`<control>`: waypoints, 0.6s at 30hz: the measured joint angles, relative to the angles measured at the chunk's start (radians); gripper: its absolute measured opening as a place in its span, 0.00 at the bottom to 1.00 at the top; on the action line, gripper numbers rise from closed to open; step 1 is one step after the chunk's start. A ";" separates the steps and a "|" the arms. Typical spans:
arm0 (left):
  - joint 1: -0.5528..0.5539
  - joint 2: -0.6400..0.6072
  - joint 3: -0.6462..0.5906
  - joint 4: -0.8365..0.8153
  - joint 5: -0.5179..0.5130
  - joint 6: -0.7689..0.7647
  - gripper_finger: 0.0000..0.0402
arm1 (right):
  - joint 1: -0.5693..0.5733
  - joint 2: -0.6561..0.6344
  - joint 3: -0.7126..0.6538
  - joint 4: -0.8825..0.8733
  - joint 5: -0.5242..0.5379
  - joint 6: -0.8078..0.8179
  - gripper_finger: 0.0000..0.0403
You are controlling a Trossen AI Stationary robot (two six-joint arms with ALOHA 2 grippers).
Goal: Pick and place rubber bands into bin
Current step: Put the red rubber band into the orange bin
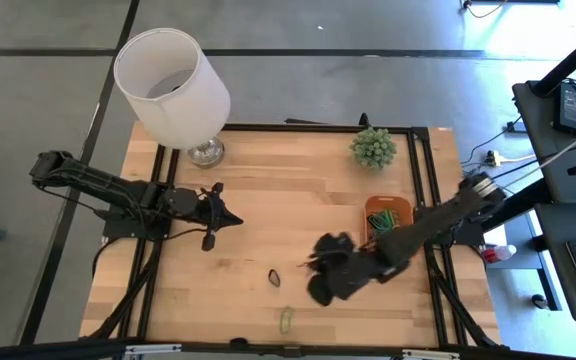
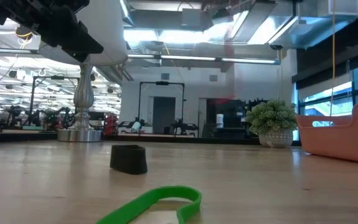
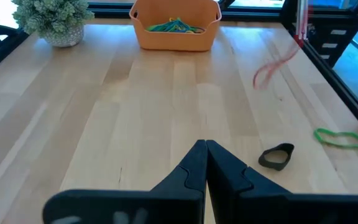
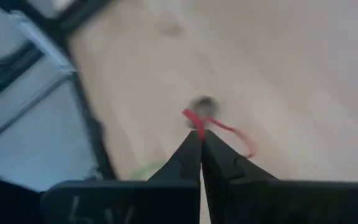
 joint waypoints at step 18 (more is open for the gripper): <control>0.000 0.000 0.000 0.033 0.007 -0.027 0.01 | 0.028 -0.325 -0.063 -0.895 0.021 0.430 0.00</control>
